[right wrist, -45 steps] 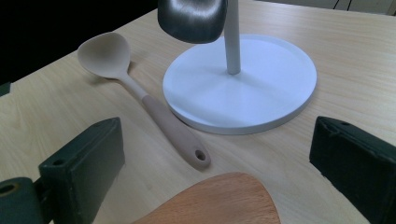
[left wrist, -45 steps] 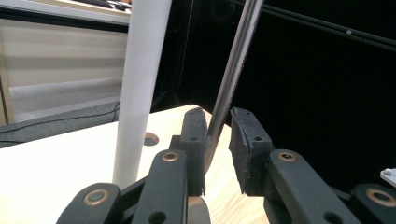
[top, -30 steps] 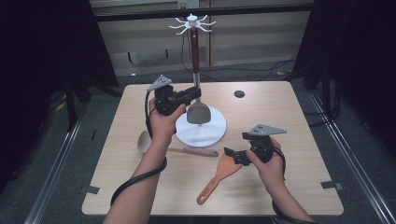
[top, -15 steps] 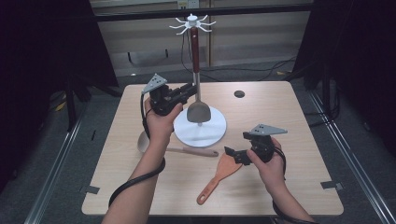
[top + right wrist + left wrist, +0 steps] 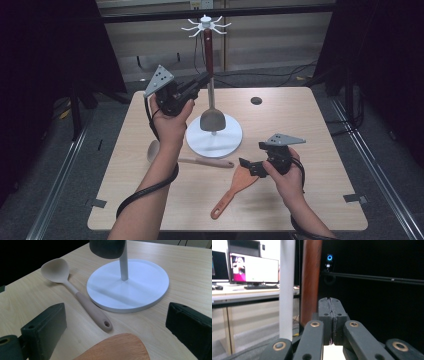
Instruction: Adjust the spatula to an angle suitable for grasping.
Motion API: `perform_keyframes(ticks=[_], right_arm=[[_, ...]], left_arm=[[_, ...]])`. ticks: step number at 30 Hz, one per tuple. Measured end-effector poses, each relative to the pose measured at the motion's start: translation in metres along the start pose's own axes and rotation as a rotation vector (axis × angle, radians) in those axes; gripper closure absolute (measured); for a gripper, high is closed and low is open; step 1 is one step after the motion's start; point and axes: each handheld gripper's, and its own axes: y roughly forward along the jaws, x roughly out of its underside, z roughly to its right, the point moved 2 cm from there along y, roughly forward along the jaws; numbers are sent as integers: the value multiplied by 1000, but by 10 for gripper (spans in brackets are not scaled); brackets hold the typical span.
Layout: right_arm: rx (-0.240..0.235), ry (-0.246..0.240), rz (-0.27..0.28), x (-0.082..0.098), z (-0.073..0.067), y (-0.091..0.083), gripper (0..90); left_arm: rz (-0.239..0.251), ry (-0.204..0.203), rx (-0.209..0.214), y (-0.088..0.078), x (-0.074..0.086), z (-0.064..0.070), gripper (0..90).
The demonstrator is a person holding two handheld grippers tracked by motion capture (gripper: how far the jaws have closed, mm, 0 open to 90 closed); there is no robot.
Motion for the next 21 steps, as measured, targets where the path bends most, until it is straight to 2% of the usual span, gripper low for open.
perform_keyframes(ticks=[1,2,9,11,16,21], right_arm=[[0,0,0,0,0,0,32],[1,0,1,0,0,0,32],[4,3,5,0,1,-2,32],[1,0,5,0,1,-2,32],[-3,0,6,-1,0,-2,32],[0,3,4,0,1,-2,32]], left_arm=[[17,-3,5,2,-3,2,888],[16,16,7,3,-6,3,891],[41,29,17,12,-23,8,899],[51,40,9,13,-27,8,899],[70,34,-3,18,-37,8,899],[79,56,-26,22,-45,8,896]])
